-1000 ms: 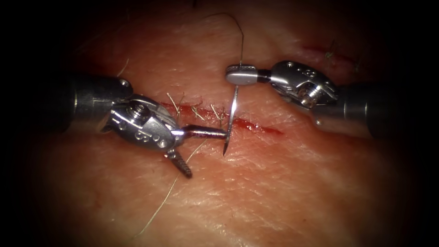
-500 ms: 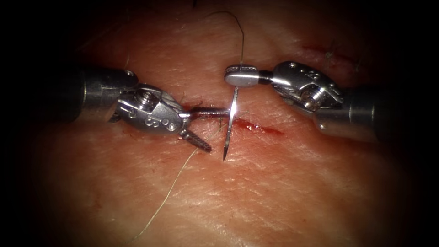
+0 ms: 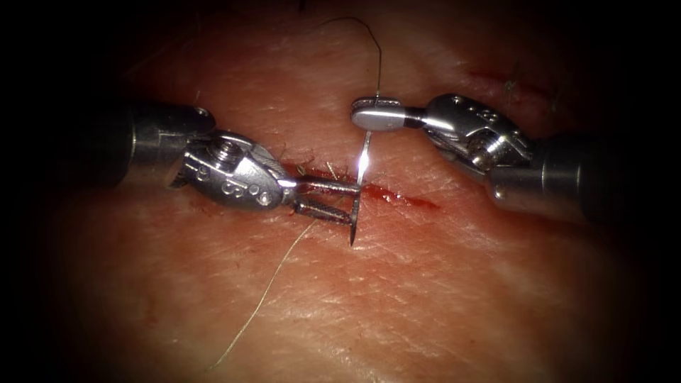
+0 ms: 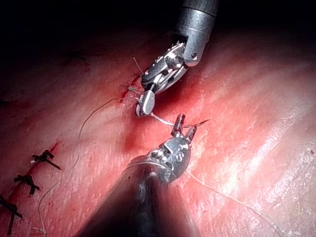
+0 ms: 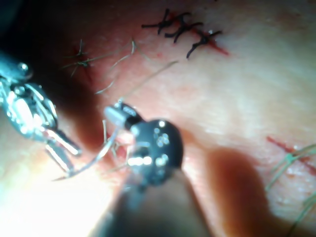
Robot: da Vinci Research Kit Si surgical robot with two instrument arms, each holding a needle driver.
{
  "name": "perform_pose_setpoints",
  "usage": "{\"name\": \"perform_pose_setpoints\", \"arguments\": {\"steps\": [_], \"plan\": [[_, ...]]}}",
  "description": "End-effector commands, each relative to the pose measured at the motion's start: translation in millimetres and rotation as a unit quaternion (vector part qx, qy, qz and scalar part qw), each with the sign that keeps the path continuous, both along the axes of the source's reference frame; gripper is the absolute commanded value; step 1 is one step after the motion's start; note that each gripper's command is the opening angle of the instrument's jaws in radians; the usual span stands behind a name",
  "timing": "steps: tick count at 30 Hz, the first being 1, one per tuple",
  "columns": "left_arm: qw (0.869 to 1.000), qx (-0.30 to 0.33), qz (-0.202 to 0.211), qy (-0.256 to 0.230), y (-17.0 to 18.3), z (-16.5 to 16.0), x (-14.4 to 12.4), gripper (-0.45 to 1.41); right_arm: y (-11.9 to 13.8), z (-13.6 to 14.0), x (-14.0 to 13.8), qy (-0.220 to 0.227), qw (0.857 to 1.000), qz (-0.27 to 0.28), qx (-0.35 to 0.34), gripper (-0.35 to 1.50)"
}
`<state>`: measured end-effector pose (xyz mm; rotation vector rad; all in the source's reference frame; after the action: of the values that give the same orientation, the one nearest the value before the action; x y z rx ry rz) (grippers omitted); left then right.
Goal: Wound Closure
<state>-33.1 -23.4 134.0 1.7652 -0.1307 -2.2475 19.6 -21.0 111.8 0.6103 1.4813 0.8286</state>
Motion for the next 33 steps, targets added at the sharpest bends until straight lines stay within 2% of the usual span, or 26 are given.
{"name": "perform_pose_setpoints", "arguments": {"steps": [1, 3, 4, 6, 14, 29, 32, 33], "plan": [[1.000, -0.001, 0.003, 0.000, -0.2, 0.6, -0.5, 0.37, -0.1, 0.5, 0.7, 0.002, 1.000, 0.001, 0.001, -0.35], [1.000, -0.001, 0.003, 0.000, 0.0, 0.7, -0.5, 0.46, -0.1, 0.5, 0.7, 0.004, 1.000, 0.001, 0.004, -0.35], [1.000, -0.001, 0.005, -0.001, 0.0, 1.0, -0.2, 0.57, 0.1, 0.4, 0.6, 0.004, 1.000, 0.001, 0.005, -0.35], [1.000, 0.004, 0.005, -0.003, 0.0, 1.0, 0.3, 0.64, 0.2, 0.3, 0.5, 0.004, 1.000, 0.001, 0.006, -0.35], [1.000, 0.015, 0.005, 0.002, -0.1, 1.3, -0.1, 0.77, 0.3, -0.1, 0.4, 0.005, 1.000, 0.000, 0.008, -0.35], [1.000, 0.016, 0.004, 0.002, -0.3, 1.0, -0.9, 0.62, 1.0, -0.3, 0.6, 0.003, 1.000, 0.004, 0.011, -0.35], [1.000, 0.017, 0.004, 0.003, -0.3, 0.8, -1.1, 0.54, 0.9, -0.4, 0.9, 0.004, 1.000, 0.006, 0.010, -0.35], [1.000, 0.017, 0.003, 0.002, -0.4, 0.7, -1.3, 0.44, 0.6, -0.4, 1.1, 0.004, 1.000, 0.005, 0.010, -0.35]]}}
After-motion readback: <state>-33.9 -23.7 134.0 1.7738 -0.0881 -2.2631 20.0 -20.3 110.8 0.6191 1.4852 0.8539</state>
